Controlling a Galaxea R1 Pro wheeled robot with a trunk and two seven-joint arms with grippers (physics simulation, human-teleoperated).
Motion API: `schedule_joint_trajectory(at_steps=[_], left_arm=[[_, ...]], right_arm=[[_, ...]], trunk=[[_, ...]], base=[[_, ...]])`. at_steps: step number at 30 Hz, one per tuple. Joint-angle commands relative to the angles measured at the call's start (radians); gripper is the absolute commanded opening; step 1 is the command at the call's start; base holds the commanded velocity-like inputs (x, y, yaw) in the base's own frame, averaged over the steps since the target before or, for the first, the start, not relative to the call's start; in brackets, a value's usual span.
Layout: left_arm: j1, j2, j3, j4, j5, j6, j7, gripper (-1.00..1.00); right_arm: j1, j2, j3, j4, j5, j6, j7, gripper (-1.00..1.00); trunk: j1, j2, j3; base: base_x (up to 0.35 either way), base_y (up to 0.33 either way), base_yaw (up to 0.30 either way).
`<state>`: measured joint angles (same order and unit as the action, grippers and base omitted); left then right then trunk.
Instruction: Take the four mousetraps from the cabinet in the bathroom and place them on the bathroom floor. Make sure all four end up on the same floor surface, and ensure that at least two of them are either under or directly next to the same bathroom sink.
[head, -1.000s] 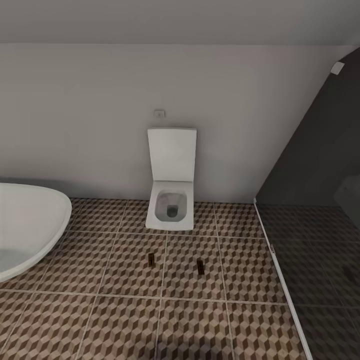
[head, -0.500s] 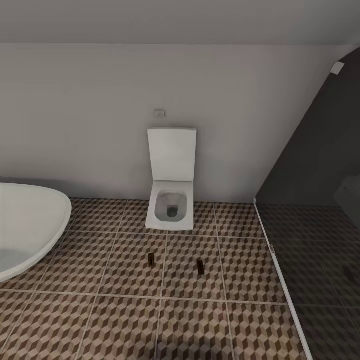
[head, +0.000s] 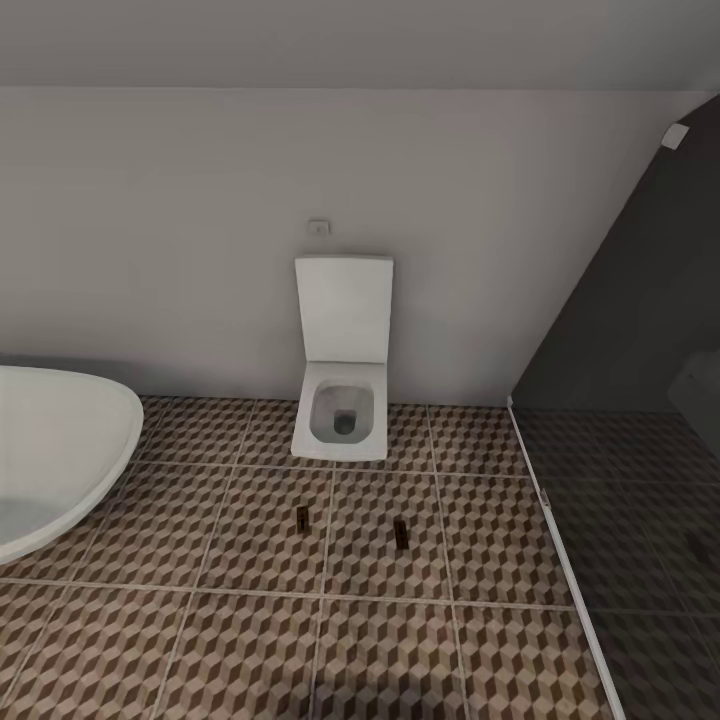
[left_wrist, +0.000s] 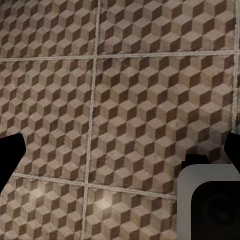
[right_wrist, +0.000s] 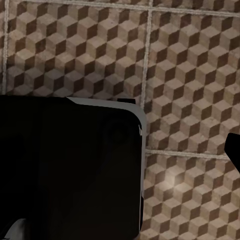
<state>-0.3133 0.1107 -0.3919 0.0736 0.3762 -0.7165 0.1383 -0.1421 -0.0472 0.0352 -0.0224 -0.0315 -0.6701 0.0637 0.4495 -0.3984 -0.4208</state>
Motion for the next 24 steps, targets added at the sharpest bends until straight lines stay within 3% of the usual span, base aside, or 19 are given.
schedule_joint_trajectory(at_steps=[1,24], left_arm=[[-0.001,-0.001,-0.009,0.003,0.003,-0.004,0.004,1.0],[-0.001,0.0,-0.008,0.003,0.003,-0.004,0.004,1.0]], right_arm=[[-0.001,0.0,0.003,0.001,-0.004,-0.003,0.004,1.0],[-0.001,0.0,0.003,0.001,-0.004,-0.003,0.004,1.0]], trunk=[[0.0,-0.002,-0.001],[0.0,-0.002,-0.001]], base=[[0.0,0.0,0.0],[0.0,0.0,0.0]])
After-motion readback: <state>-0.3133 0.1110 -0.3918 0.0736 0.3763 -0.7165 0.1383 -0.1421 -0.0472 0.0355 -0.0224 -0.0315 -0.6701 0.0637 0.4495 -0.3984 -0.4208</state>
